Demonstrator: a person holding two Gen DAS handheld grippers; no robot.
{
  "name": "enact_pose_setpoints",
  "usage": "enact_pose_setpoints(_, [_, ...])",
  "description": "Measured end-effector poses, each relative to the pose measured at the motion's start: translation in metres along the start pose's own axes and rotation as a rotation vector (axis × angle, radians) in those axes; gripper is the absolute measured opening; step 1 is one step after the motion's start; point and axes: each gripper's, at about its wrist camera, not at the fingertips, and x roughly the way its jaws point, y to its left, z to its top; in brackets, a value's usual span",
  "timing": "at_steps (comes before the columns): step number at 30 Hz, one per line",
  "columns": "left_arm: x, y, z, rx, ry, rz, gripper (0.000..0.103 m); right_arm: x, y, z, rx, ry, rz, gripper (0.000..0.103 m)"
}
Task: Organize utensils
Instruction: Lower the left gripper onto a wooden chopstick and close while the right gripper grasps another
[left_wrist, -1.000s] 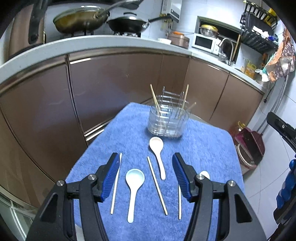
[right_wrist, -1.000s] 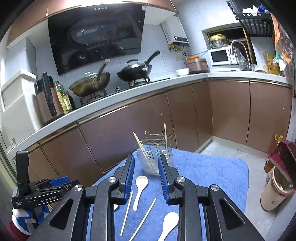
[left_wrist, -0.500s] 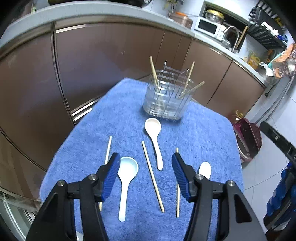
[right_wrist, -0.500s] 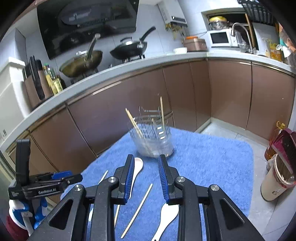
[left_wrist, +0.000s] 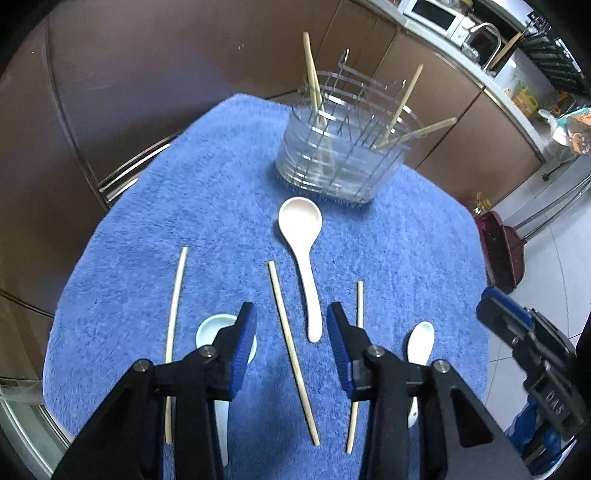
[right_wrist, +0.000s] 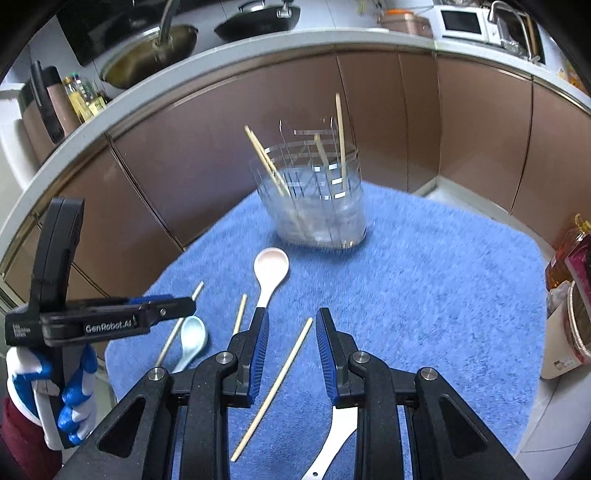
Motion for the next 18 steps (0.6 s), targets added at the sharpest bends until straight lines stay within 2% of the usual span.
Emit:
enact_pose_setpoints(9, [0.046,0.001,0.012,-0.012,0.12,0.013,0.03,0.054,-0.009,-0.003,0.048,0.147,0.048,0.022])
enact_pose_setpoints(12, [0.056,0.004,0.017,-0.025,0.137,0.034,0.029,0.075,-0.01,-0.006,0.067,0.202,0.063,0.02])
enact_pose_setpoints(18, [0.076,0.012,0.025,-0.055,0.19,0.043,0.018,0.105,-0.013,-0.01,0.113,0.287,0.086,0.017])
